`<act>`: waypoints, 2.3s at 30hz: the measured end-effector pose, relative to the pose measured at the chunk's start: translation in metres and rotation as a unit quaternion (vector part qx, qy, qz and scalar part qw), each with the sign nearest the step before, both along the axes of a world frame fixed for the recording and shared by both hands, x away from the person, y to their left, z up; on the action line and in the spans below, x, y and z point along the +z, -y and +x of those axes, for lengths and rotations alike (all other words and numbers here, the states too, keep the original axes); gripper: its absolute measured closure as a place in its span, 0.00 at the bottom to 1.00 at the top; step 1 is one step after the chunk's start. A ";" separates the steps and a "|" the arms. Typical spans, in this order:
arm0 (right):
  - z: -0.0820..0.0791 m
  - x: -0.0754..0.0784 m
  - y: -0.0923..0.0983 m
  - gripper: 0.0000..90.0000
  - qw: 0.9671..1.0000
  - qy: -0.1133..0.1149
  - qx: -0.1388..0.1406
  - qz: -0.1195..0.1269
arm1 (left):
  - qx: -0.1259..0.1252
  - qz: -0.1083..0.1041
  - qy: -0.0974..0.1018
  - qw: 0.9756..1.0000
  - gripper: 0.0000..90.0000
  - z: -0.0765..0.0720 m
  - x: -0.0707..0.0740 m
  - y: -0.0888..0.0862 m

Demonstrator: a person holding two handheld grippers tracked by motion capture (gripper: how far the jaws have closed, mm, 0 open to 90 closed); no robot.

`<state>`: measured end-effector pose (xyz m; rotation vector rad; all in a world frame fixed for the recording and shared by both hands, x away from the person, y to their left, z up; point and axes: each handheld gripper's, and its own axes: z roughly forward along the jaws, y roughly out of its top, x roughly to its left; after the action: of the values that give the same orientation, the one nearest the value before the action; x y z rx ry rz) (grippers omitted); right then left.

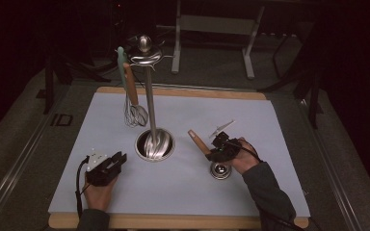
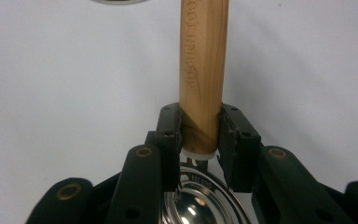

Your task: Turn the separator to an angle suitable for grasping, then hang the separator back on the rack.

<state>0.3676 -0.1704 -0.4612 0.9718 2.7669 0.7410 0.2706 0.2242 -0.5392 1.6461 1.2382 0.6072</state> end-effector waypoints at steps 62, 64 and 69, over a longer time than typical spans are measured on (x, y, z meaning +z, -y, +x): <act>-0.021 0.085 -0.029 0.79 0.951 0.178 0.105 0.228 | 0.002 0.002 0.003 1.000 0.80 -0.001 0.000 0.000; -0.021 0.089 -0.030 0.79 0.949 0.183 0.109 0.233 | 0.002 0.003 0.003 1.000 0.80 -0.001 0.000 0.000; -0.021 0.100 -0.035 0.79 0.941 0.197 0.123 0.247 | 0.003 0.002 0.003 1.000 0.80 -0.001 0.000 0.000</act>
<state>0.3465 -0.1353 -0.3608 0.4521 2.4078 1.5322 0.2698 0.2239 -0.5391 1.6424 1.2385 0.6188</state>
